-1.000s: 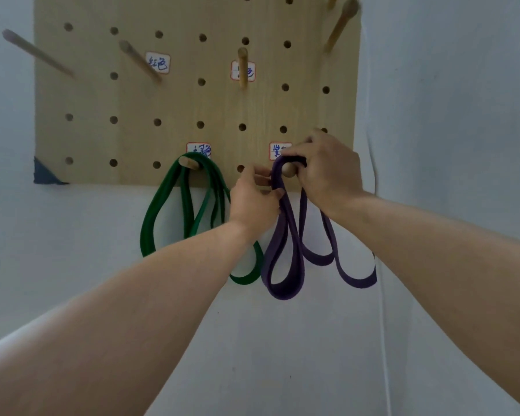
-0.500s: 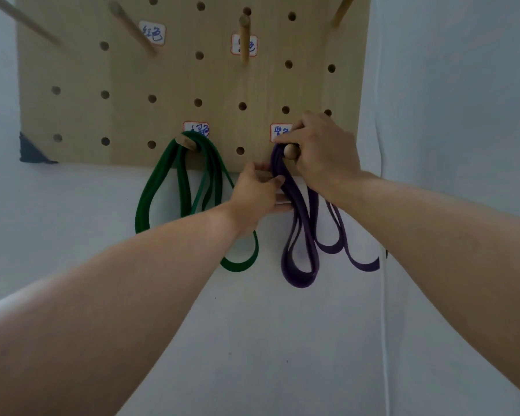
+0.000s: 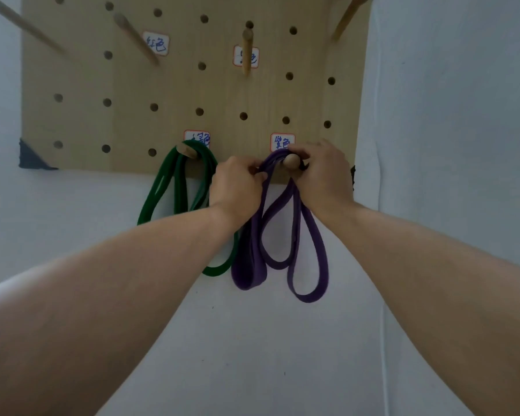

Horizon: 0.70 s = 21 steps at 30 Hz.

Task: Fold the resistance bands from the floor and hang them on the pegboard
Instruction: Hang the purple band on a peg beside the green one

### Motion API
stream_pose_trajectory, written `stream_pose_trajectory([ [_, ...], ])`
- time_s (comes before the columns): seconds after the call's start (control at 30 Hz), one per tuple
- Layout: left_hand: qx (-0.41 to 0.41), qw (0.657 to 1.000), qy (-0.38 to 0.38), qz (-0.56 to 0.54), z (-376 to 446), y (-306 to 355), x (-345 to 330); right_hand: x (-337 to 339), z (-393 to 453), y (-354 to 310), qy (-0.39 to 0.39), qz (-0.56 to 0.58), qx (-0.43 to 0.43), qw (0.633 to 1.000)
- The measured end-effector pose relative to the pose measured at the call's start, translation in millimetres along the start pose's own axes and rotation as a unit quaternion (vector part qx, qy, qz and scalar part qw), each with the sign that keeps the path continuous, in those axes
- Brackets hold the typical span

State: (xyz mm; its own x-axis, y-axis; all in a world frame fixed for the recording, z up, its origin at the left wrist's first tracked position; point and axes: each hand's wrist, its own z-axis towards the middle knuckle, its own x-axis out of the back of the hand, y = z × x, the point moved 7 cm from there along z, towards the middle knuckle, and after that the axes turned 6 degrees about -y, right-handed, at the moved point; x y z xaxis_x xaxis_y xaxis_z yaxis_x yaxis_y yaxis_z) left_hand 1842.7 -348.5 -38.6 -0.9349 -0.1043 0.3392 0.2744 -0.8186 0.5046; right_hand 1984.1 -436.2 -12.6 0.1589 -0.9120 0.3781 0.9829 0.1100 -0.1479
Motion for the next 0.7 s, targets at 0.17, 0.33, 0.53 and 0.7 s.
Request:
stream_pose_trajectory([
  [0.17, 0.001, 1.0, -0.017, 0.013, -3, -1, -6, -1, -11, 6, 0.006, 0.079, -0.035, 0.996],
  [0.33, 0.048, 0.997, -0.048, 0.043, 10, 12, 6, 7, 6, 3, -0.055, -0.044, -0.076, 0.995],
  [0.53, 0.009, 0.996, -0.036, 0.077, 3, 25, 11, 1, -6, -1, -0.107, -0.043, -0.029, 0.993],
  [0.7, -0.014, 0.994, -0.02, 0.111, 3, 30, 6, -2, 0, 6, -0.076, -0.013, -0.042, 0.996],
])
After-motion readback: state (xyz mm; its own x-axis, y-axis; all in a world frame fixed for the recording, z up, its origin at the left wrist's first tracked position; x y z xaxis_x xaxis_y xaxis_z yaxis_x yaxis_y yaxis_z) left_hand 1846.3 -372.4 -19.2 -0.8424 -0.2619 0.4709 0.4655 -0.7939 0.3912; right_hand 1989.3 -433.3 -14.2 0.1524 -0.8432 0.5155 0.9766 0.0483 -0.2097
